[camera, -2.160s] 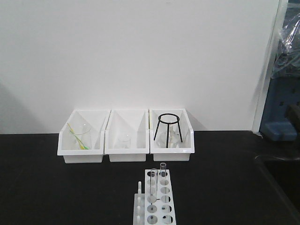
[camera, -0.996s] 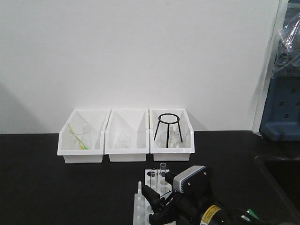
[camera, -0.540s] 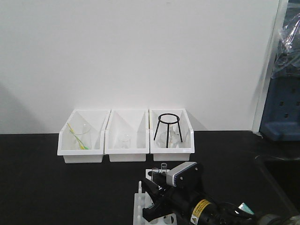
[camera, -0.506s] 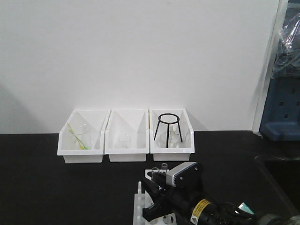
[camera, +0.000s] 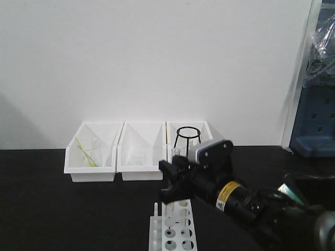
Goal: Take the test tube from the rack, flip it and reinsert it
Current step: 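Close the right gripper on the glass tube and lift it out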
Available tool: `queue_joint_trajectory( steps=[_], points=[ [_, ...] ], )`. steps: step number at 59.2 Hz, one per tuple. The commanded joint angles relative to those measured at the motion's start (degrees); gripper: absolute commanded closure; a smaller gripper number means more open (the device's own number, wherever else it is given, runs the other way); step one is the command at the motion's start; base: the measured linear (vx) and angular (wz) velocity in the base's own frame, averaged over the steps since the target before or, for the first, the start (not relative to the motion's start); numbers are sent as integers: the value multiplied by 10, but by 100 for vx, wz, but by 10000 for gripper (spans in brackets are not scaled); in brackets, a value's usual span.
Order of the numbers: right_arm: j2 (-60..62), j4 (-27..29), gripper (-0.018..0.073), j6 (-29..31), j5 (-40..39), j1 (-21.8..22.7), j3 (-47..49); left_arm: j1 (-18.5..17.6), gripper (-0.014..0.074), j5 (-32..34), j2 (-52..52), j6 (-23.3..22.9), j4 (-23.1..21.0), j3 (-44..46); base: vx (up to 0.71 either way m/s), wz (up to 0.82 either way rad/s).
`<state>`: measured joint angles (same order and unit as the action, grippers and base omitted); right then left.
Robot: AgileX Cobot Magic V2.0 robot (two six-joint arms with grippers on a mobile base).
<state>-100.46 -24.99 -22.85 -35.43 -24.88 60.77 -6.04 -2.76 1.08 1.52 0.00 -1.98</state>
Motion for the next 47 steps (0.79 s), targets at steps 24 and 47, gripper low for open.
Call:
queue_joint_trajectory(
  steps=[24, 47],
  points=[
    [122, -602, 570, 254, 232, 1, 155, 0, 602, 47, 5, -1, 0, 3, 0, 0],
    [121, -106, 570, -269, 289, 9, 181, 0, 602, 47, 5, -1, 0, 3, 0, 0]
  ],
)
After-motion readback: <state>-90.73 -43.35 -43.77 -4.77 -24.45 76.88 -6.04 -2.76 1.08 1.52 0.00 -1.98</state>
